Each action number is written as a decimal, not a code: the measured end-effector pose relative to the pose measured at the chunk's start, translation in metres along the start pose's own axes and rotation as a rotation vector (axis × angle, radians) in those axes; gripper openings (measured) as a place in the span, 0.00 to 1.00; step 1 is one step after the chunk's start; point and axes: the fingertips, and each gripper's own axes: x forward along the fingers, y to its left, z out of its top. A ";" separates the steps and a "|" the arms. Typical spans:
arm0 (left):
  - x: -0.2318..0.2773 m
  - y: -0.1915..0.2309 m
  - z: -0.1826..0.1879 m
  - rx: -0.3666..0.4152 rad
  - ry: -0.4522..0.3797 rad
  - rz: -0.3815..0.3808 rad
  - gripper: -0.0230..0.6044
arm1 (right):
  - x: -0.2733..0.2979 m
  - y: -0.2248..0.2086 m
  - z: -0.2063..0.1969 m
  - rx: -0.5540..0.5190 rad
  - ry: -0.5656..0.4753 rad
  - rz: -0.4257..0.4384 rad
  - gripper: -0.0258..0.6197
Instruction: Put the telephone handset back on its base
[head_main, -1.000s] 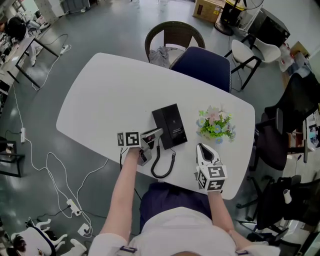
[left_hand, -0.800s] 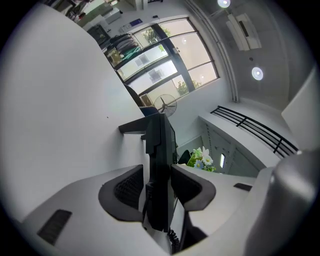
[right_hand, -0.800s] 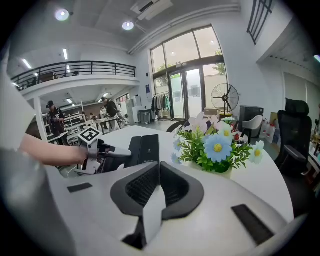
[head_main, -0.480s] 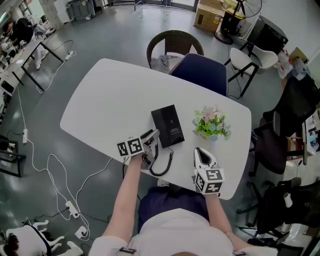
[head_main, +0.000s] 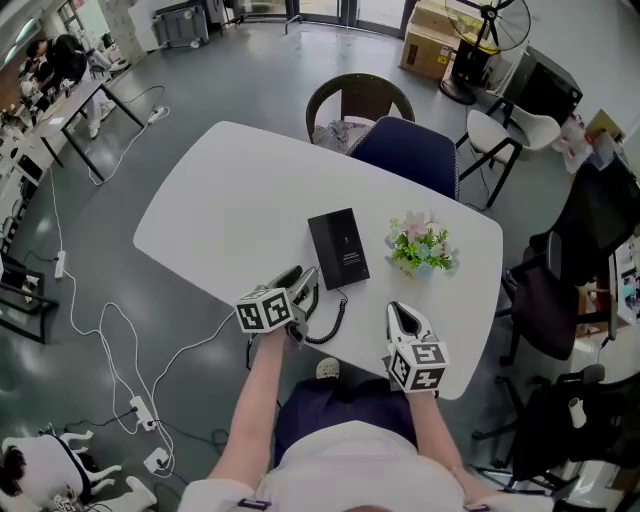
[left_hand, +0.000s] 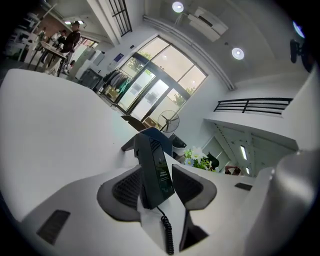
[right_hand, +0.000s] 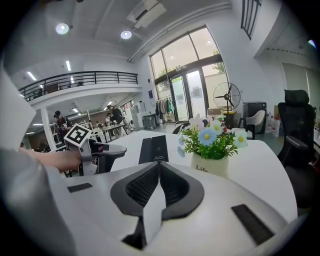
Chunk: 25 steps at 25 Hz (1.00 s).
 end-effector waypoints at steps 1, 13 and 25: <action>-0.005 -0.005 0.001 0.010 -0.015 0.002 0.33 | -0.002 0.000 0.000 0.004 -0.002 0.005 0.10; -0.060 -0.061 -0.001 0.172 -0.132 0.044 0.33 | -0.010 -0.001 0.015 -0.016 -0.031 0.061 0.10; -0.114 -0.109 0.020 0.446 -0.277 0.133 0.33 | -0.012 0.010 0.036 -0.115 -0.079 0.116 0.10</action>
